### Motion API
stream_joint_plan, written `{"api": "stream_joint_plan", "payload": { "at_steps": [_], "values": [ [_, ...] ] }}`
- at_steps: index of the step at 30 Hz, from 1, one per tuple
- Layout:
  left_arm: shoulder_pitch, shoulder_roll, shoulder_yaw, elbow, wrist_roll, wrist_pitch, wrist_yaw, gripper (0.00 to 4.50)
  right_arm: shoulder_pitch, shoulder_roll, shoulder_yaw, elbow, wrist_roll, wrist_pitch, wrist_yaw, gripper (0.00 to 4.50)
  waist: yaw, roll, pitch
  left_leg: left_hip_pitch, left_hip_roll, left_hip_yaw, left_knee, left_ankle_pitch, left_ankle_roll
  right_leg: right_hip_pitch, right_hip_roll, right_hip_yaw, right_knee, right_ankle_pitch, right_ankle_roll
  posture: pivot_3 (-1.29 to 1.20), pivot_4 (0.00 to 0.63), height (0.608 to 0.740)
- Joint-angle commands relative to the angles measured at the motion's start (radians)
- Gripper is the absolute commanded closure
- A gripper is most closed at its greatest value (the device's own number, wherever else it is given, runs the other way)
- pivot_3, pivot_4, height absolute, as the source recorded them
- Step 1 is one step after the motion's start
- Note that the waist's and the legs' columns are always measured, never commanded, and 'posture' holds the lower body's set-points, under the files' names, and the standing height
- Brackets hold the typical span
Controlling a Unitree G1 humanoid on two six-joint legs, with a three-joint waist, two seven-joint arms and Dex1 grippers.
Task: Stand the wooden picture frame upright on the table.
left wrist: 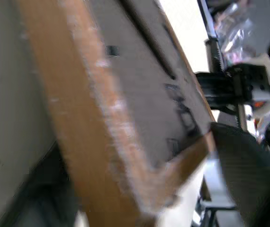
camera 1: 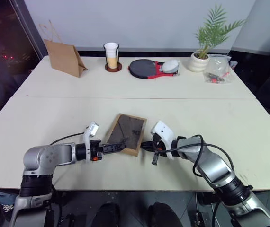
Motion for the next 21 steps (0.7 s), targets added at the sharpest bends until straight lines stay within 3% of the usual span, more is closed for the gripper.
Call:
{"api": "stream_joint_plan", "payload": {
  "at_steps": [1,2,4,9,13,18,21],
  "values": [
    [-0.004,-0.025,0.027,0.049,-0.010,0.025,0.036,2.40,-0.005,-0.011,-0.020,-0.025,0.005,-0.014,0.010,4.50,0.000,0.000,0.000,-0.001,0.000,0.000,0.000,0.000,0.000,-0.001,0.000,0.000,0.000,0.000,0.000,0.00,0.150,0.740],
    [-0.005,-0.031,0.039,0.060,-0.016,0.029,0.043,2.89,0.001,-0.018,-0.022,-0.028,0.005,-0.015,0.011,4.50,0.001,0.000,0.000,-0.001,0.000,0.000,0.000,0.000,0.000,-0.001,0.000,-0.001,0.000,0.000,0.000,0.00,0.150,0.740],
    [-0.006,-0.038,0.054,0.074,-0.026,0.036,0.054,3.39,0.011,-0.026,-0.024,-0.033,0.006,-0.016,0.013,4.50,-0.002,-0.001,0.000,-0.001,0.000,-0.001,0.000,0.000,0.000,-0.001,0.000,-0.002,0.000,0.000,0.000,0.00,0.150,0.740],
    [0.008,-0.051,0.089,0.048,-0.088,0.050,0.025,3.39,0.043,-0.068,-0.056,-0.083,0.017,-0.010,0.023,4.50,-0.002,-0.001,0.000,-0.001,0.000,-0.001,0.000,0.000,0.000,-0.001,-0.001,-0.001,0.000,0.000,0.000,0.00,0.150,0.740],
    [0.012,-0.113,0.212,0.031,-0.201,0.117,0.081,3.39,0.031,-0.127,-0.199,-0.186,0.115,0.071,0.053,4.50,-0.001,-0.001,0.000,-0.003,0.000,-0.001,0.000,0.000,0.000,-0.003,-0.004,-0.002,0.000,0.000,0.000,0.00,0.150,0.740],
    [0.082,-0.201,0.286,-0.068,-0.299,0.173,0.165,3.39,-0.097,-0.129,-0.380,-0.249,0.295,0.266,0.047,4.50,-0.007,-0.002,0.001,-0.004,0.000,-0.001,-0.001,0.000,0.000,-0.004,-0.006,-0.003,-0.001,0.000,0.000,0.00,0.150,0.740],
    [0.116,-0.245,0.301,-0.114,-0.350,0.180,0.204,3.39,-0.181,-0.090,-0.368,-0.222,0.344,0.319,0.031,4.50,-0.004,-0.002,0.001,-0.004,0.000,-0.002,-0.002,0.000,0.000,-0.004,-0.007,-0.003,-0.001,0.000,0.000,0.00,0.150,0.740]
  ]
}}
